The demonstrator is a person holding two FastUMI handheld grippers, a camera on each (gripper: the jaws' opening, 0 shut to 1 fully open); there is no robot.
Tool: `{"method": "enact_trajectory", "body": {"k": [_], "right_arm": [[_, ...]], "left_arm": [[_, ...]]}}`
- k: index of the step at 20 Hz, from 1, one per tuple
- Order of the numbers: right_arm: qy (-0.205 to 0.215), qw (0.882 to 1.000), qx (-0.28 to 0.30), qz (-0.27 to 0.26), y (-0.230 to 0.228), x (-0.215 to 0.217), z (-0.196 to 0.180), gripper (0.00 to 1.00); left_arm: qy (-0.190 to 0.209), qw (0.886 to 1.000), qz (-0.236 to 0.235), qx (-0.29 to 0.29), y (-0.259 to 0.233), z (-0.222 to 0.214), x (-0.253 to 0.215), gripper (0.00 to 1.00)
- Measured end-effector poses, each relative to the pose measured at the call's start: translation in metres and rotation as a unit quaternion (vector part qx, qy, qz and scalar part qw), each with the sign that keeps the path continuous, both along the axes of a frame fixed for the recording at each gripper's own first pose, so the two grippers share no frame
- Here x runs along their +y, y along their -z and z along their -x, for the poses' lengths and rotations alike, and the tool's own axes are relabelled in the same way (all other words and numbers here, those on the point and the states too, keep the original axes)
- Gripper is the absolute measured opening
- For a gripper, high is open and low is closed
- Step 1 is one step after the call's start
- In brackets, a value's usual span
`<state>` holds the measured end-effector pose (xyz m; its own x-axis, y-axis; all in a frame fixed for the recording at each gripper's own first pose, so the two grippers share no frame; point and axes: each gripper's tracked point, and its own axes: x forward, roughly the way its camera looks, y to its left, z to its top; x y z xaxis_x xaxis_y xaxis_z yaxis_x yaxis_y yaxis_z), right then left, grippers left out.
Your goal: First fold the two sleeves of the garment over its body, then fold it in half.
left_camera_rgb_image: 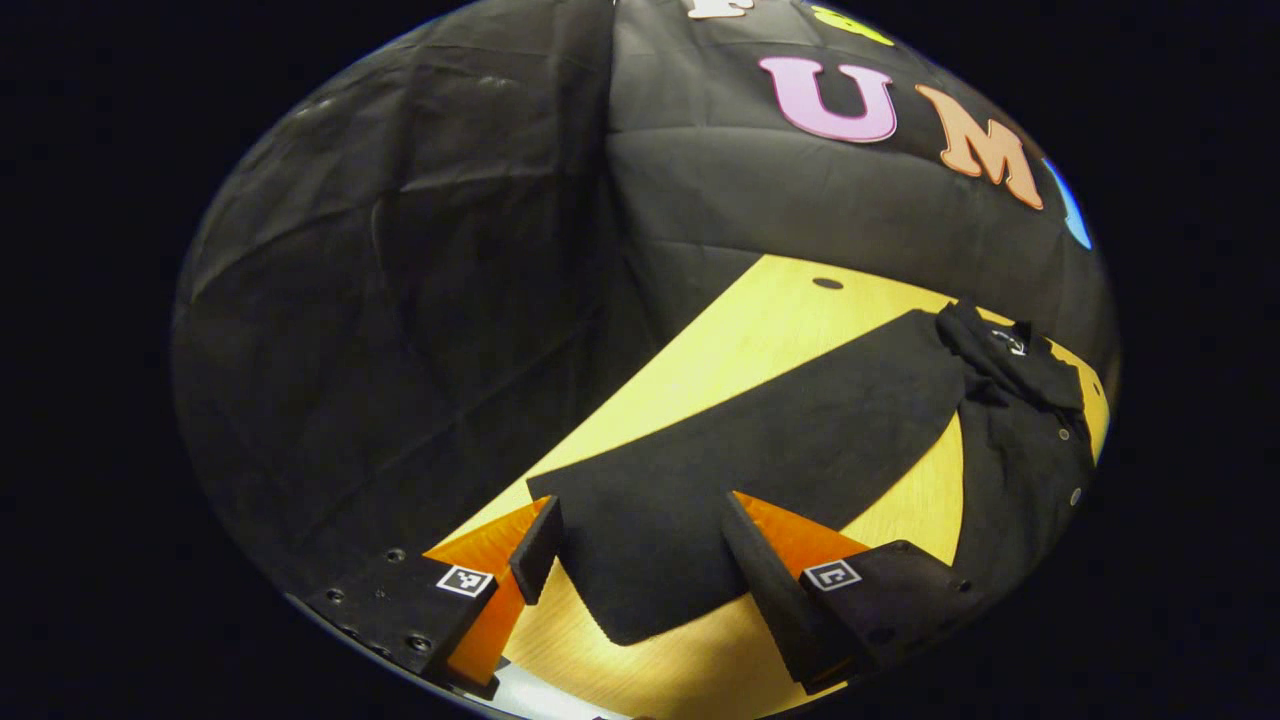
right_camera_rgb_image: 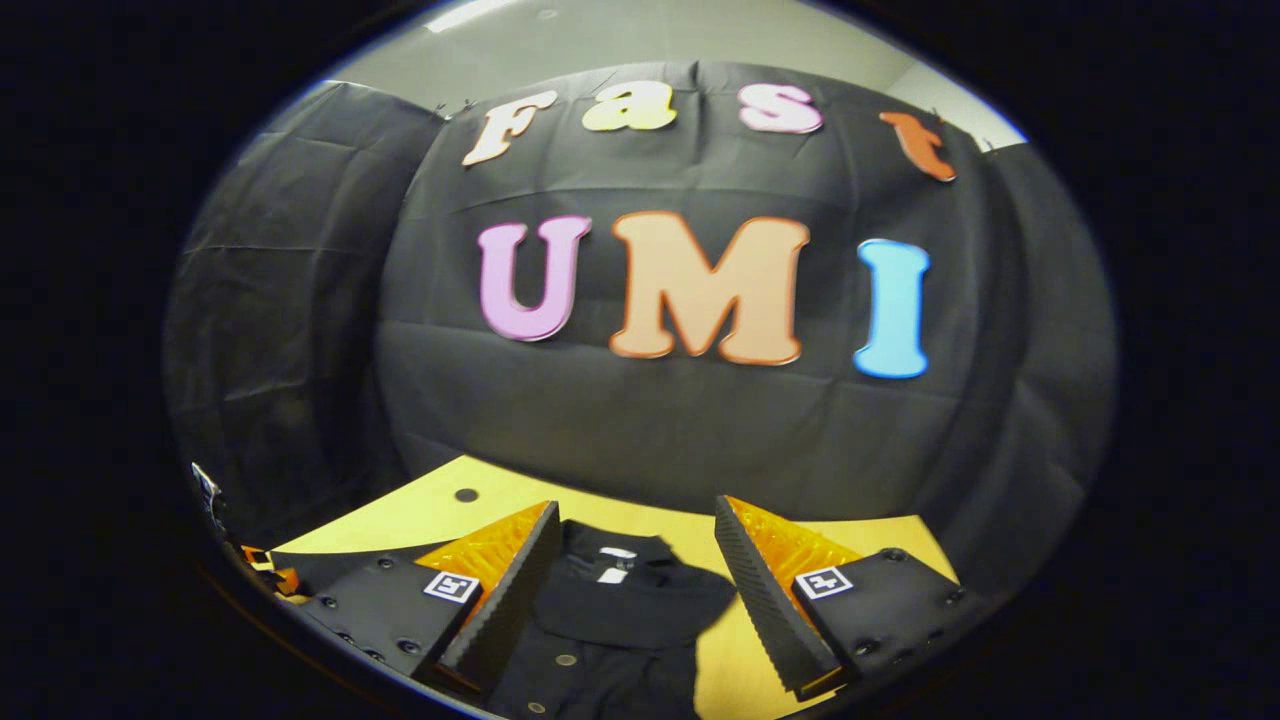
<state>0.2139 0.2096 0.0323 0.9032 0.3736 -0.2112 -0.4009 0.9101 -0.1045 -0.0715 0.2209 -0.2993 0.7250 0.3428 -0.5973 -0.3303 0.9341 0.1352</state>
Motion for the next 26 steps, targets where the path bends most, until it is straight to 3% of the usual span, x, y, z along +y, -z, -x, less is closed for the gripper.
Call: {"method": "enact_trajectory", "body": {"k": [3,5,7,10,13,16,17,18,20,22,26], "right_arm": [[0.034,0.998,-0.048,-0.011,-0.035,-0.031,0.013,0.95],[0.052,0.997,-0.060,-0.008,-0.042,-0.049,0.018,1.00],[0.075,0.994,-0.071,-0.017,-0.052,-0.065,0.019,0.99],[0.092,0.991,-0.076,-0.056,-0.065,-0.077,0.024,1.00],[0.113,0.989,-0.071,-0.070,-0.063,-0.089,0.024,1.00],[0.138,0.985,-0.072,-0.077,-0.065,-0.121,0.027,1.00],[0.144,0.984,-0.072,-0.081,-0.066,-0.129,0.029,0.98],[0.151,0.982,-0.071,-0.082,-0.067,-0.137,0.031,0.95],[0.171,0.979,-0.072,-0.078,-0.069,-0.162,0.033,0.98],[0.194,0.975,-0.082,-0.073,-0.076,-0.188,0.036,0.98],[0.241,0.964,-0.087,-0.067,-0.077,-0.248,0.047,0.98]], "left_arm": [[-0.006,1.000,0.008,0.011,0.006,0.000,-0.005,0.97],[-0.007,1.000,0.004,0.010,0.007,-0.003,-0.006,0.97],[-0.012,1.000,0.005,0.009,0.007,-0.003,-0.007,0.97],[-0.024,1.000,0.014,-0.001,0.011,-0.005,-0.009,1.00],[-0.006,1.000,0.017,0.002,0.011,-0.008,-0.015,0.96],[0.015,1.000,0.013,0.020,0.013,-0.013,-0.028,0.56],[0.018,0.999,0.010,0.024,0.014,-0.016,-0.032,0.47],[0.016,0.999,0.005,0.028,0.014,-0.016,-0.034,0.29],[0.010,0.999,-0.004,0.035,0.013,-0.018,-0.038,0.13],[0.008,0.999,-0.009,0.044,0.012,-0.020,-0.041,0.00],[-0.011,0.997,0.020,0.070,0.001,-0.030,-0.052,0.00]]}}
